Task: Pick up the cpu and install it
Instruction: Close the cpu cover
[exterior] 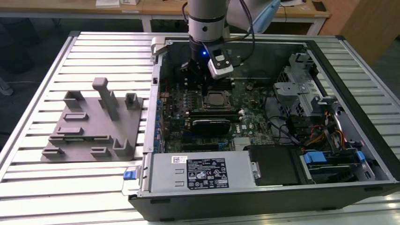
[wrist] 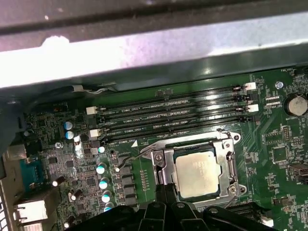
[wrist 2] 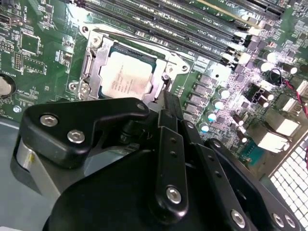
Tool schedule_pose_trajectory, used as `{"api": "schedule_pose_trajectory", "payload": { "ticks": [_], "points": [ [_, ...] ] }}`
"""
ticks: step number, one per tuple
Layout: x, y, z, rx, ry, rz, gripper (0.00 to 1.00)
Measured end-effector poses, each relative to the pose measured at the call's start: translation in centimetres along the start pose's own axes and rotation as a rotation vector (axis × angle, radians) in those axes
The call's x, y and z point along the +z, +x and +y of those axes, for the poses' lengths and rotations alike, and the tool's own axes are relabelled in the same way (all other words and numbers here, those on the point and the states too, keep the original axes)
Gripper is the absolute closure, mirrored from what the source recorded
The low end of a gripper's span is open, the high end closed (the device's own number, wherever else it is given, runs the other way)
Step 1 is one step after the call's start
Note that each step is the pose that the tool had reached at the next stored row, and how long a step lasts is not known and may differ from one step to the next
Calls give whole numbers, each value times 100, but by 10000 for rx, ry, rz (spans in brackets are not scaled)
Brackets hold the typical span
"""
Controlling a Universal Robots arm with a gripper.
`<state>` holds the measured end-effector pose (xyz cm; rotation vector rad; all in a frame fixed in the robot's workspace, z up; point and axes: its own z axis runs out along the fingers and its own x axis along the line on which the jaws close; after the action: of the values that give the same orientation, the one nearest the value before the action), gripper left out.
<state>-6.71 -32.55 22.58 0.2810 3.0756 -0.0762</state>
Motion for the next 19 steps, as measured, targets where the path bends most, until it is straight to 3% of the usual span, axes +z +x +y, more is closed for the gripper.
{"api": "schedule_pose_trajectory", "payload": {
  "ticks": [3,12,16,19],
  "points": [
    [1,-37,7,0,1,0,89],
    [16,-326,60,0,0,0,89],
    [13,-345,64,0,3,1,89],
    [-33,-348,62,1,0,0,89]
  ]
}}
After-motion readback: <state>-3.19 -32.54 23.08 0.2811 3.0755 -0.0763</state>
